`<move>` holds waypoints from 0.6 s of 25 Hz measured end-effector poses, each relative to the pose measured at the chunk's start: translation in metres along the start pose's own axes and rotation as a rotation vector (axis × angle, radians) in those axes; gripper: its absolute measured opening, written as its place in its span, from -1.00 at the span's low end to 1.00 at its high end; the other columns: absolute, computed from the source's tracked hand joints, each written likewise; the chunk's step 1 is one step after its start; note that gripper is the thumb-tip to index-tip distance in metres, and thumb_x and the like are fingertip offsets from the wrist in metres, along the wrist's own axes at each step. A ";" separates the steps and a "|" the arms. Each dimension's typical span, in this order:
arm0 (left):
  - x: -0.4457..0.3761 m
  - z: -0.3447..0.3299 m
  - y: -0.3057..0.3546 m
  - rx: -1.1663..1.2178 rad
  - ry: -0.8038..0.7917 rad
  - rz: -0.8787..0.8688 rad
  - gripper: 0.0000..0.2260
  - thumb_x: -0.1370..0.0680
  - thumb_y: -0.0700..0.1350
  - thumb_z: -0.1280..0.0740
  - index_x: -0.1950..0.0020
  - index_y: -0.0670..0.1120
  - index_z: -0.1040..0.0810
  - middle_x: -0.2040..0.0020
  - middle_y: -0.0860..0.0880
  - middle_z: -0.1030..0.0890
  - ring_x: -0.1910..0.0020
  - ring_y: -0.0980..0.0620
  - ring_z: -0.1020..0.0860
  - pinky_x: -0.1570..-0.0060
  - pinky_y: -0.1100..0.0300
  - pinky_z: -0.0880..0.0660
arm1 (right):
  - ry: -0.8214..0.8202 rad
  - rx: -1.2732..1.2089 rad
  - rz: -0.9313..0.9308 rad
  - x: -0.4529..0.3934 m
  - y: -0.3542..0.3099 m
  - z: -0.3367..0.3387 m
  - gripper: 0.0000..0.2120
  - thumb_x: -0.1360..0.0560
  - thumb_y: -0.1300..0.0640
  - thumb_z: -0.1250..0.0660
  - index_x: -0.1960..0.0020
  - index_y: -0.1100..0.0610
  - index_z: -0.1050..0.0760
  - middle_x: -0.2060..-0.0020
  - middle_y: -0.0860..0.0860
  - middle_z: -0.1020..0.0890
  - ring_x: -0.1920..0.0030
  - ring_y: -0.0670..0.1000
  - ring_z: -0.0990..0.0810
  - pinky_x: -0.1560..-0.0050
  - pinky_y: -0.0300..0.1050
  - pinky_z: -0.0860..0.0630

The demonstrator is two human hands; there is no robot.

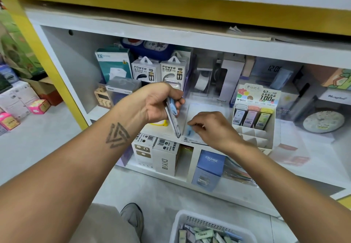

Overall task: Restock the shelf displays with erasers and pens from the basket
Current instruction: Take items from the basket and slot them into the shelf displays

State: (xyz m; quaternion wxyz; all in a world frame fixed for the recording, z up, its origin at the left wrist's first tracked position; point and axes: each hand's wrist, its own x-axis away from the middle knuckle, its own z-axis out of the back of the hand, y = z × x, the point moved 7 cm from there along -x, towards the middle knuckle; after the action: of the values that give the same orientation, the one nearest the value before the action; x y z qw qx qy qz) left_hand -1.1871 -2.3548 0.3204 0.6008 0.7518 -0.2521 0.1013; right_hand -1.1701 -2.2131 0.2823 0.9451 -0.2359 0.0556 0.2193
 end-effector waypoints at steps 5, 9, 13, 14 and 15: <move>-0.004 -0.017 0.006 0.071 -0.059 -0.041 -0.84 -0.61 -0.35 -0.10 -0.12 -0.20 -0.40 0.31 -0.13 -0.51 0.39 0.06 -0.40 0.34 0.20 -0.44 | 0.029 -0.393 -0.206 0.006 0.006 0.014 -0.76 -0.61 0.11 -0.33 -0.25 0.00 -0.62 0.02 -0.10 -0.69 0.20 -0.19 -0.58 0.21 -0.40 -0.42; -0.006 -0.039 0.007 0.117 -0.113 -0.070 -0.86 -0.61 -0.34 -0.14 -0.10 -0.21 -0.44 0.29 -0.12 -0.53 0.38 0.05 -0.45 0.39 0.23 -0.52 | -0.111 -0.965 -0.260 0.020 -0.003 0.024 -0.72 -0.52 0.03 -0.45 -0.20 0.07 -0.60 0.11 0.13 -0.74 0.32 0.00 -0.55 0.38 -0.21 -0.39; -0.008 -0.067 0.007 0.193 -0.163 -0.109 -0.80 -0.62 -0.33 -0.17 -0.22 -0.22 -0.45 0.25 -0.13 -0.57 0.32 0.00 -0.55 0.30 0.14 -0.56 | -0.095 -1.150 -0.365 0.032 0.014 0.036 -0.73 -0.38 0.09 -0.52 -0.05 0.17 -0.66 0.25 0.16 -0.67 0.38 -0.01 -0.49 0.42 -0.25 -0.39; -0.009 -0.072 0.008 0.207 -0.163 -0.144 -0.80 -0.62 -0.32 -0.18 -0.24 -0.21 -0.44 0.23 -0.13 -0.59 0.30 -0.01 -0.58 0.24 0.11 -0.56 | -0.093 -1.195 -0.389 0.035 0.018 0.039 -0.77 -0.37 0.11 -0.51 0.01 0.17 -0.68 0.28 0.14 -0.66 0.39 -0.02 -0.49 0.43 -0.27 -0.40; -0.011 -0.076 0.010 0.211 -0.156 -0.184 -0.80 -0.62 -0.30 -0.19 -0.24 -0.20 -0.44 0.22 -0.12 -0.59 0.30 -0.01 -0.59 0.19 0.09 -0.54 | -0.098 -1.242 -0.412 0.038 0.022 0.042 -0.80 -0.36 0.11 -0.51 0.06 0.17 -0.70 0.29 0.12 -0.64 0.40 -0.04 -0.49 0.44 -0.29 -0.41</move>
State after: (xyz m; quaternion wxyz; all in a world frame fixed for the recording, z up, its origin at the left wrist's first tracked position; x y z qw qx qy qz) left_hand -1.1900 -2.2809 0.3440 0.5040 0.8361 -0.2161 0.0132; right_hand -1.1459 -2.1611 0.3017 0.6572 -0.7332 -0.1708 0.0355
